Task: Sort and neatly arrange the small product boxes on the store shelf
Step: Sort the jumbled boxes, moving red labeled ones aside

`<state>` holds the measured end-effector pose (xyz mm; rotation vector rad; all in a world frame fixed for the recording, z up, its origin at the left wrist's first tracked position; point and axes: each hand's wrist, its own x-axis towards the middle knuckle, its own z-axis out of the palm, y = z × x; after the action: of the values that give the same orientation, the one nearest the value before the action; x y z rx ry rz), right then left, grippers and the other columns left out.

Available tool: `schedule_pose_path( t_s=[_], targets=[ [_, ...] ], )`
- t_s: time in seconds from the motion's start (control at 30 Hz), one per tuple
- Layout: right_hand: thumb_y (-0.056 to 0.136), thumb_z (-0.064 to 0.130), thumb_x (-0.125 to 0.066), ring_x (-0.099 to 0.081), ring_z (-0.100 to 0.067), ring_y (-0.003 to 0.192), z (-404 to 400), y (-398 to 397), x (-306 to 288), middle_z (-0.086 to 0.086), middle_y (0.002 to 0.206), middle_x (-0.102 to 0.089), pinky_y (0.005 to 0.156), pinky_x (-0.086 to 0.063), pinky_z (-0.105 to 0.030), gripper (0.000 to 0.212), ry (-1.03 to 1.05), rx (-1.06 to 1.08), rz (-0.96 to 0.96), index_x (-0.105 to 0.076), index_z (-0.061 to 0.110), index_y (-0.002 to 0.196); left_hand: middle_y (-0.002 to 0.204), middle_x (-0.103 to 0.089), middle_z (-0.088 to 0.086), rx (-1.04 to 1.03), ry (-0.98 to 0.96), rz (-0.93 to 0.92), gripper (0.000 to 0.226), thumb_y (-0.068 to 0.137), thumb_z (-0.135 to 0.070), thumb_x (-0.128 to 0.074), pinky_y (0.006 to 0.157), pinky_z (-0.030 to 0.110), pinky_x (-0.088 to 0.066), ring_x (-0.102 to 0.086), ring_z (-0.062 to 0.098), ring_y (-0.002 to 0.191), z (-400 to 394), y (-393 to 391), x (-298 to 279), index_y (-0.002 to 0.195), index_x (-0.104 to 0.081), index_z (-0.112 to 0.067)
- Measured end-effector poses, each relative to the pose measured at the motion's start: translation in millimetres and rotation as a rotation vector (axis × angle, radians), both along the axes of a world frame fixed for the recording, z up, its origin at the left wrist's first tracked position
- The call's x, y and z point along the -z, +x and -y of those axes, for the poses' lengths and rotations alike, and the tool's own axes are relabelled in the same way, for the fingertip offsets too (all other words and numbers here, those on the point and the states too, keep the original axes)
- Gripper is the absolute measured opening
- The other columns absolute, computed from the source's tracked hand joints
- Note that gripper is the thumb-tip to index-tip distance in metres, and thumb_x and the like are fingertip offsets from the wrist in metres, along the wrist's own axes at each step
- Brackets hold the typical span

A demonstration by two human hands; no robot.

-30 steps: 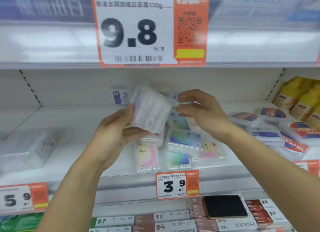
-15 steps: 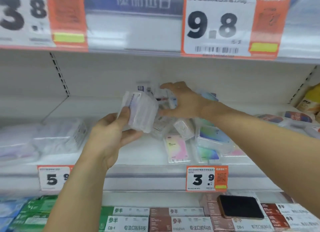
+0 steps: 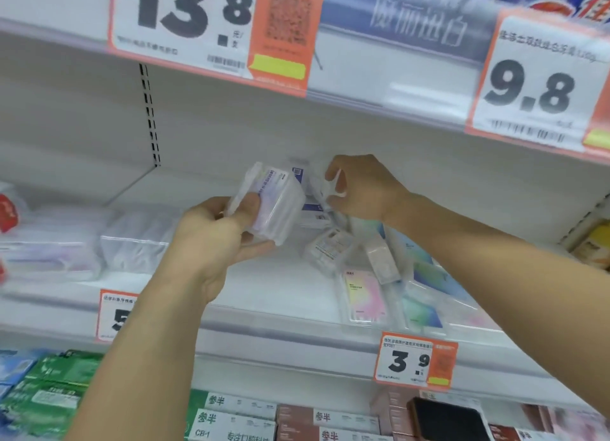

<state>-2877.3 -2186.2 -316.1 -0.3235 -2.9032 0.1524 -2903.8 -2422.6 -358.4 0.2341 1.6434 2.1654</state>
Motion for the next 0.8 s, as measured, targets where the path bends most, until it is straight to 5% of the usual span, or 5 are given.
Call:
schedule_pose_path(
  t_s=[0.23,0.43,0.57,0.7,0.8],
  targets=[
    [0.066,0.069,-0.072,-0.060,-0.018,0.084,13,-48,52,0.004,0.090,-0.062,0.078,-0.052,-0.033,0.059,0.120,-0.099,0.280,-0.066,0.022,0.101,0.110,-0.069,0.020,0.024,-0.075,-0.022,0.028,0.091,-0.021,-0.066,0.061,0.029,-0.060,-0.071,0.034,0.093,9,-10,7,0.108,-0.063,0.000],
    [0.079,0.050,-0.071,-0.055,-0.025,0.077,16,-56,58,-0.001,0.072,-0.049,0.066,-0.044,-0.029,0.042,0.291,-0.065,0.296,-0.047,0.021,0.061,0.120,-0.063,0.023,0.027,-0.111,-0.023,0.032,0.089,-0.024,-0.069,0.062,0.031,-0.061,-0.067,0.038,0.102,20,-13,9,0.110,-0.063,0.001],
    [0.084,0.037,-0.066,-0.057,-0.025,0.069,14,-39,46,-0.003,0.066,-0.050,0.059,-0.040,-0.027,0.041,0.279,-0.095,0.292,-0.042,0.019,0.056,0.117,-0.065,0.020,0.032,-0.106,-0.020,0.031,0.089,-0.022,-0.068,0.060,0.029,-0.060,-0.068,0.036,0.101,23,-9,8,0.110,-0.063,0.000],
    [0.079,0.023,-0.067,-0.057,-0.031,0.071,4,-13,21,-0.010,0.075,-0.068,0.071,-0.054,-0.036,0.023,-0.063,-0.049,-0.034,-0.062,0.004,0.068,0.116,-0.065,0.019,0.049,-0.095,-0.026,0.033,0.089,-0.022,-0.068,0.060,0.029,-0.060,-0.069,0.034,0.099,23,-8,5,0.113,-0.062,0.000],
    [0.090,0.016,-0.064,-0.072,-0.022,0.082,0,5,7,-0.009,0.092,-0.075,0.072,-0.062,-0.036,0.016,-0.660,0.073,-0.284,-0.074,0.004,0.094,0.117,-0.065,0.019,0.042,-0.094,-0.031,0.032,0.089,-0.022,-0.068,0.061,0.029,-0.061,-0.069,0.035,0.099,21,-8,5,0.112,-0.063,0.000]
  ],
)
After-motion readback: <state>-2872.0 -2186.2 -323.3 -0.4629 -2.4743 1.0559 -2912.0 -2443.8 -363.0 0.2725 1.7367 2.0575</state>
